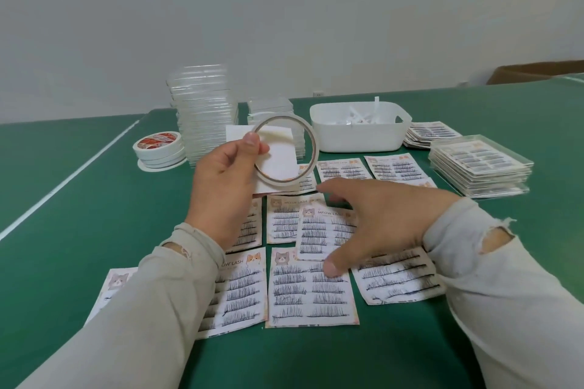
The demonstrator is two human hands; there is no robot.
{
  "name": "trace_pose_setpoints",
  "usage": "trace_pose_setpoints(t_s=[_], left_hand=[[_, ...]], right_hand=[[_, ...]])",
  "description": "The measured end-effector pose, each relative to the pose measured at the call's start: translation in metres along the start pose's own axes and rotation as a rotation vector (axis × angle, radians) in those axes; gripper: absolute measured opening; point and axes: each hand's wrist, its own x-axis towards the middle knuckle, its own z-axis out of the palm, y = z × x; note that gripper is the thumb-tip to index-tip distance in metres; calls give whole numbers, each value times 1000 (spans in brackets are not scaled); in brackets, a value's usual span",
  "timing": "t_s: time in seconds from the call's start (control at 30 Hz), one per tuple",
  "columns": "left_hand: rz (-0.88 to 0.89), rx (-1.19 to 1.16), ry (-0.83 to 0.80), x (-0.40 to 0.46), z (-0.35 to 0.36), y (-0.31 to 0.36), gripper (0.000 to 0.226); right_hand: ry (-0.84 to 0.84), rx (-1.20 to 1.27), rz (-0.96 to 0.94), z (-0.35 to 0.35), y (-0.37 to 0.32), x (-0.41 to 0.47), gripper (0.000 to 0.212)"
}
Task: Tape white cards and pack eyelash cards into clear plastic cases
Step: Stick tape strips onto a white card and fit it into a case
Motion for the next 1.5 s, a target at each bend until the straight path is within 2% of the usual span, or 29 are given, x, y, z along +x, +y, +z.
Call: trace_pose_setpoints(t_s=[0.27,0.43,0.57,0.83,0.9,0.97,1.03,1.1,1.13,1.2,1.23,1.33,1.5], left_hand=[[-29,-34,19,0,0,-1,29],[-34,-46,26,0,0,1,30],[-32,-50,14,-1,2,0,30],[-13,-40,4,1,0,-3,30],[-7,-43,-1,2,0,-3,31],[-12,-50,-17,1,0,-4,30],[-27,-61,-53,-1,0,-3,28],[-24,-55,-101,-3,0,-2,30],[-17,-51,-129,-4,1,-2,31],[8,-43,-178,-5,2,-2,32],[31,-27,-193,-6,3,-2,31],[104,52,-228,-8,5,-3,23],[110,53,-319,-13,7,-4,23]], right_hand=[[62,-64,-2,-2,-2,-1,106],[210,-27,99,-20,15,-7,98],[120,-6,173,-18,20,-2,96],[57,21,198,-19,24,1,99],[56,21,197,-20,25,-1,98],[136,-8,162,-21,25,-4,93],[354,117,46,-17,20,-1,78],[589,481,-113,-8,11,9,54],[650,651,-178,-3,4,13,40],[701,830,-243,5,-7,20,20],[714,875,-260,8,-11,23,17],[724,960,-270,13,-15,26,17],[676,1129,-315,15,-18,25,12]])
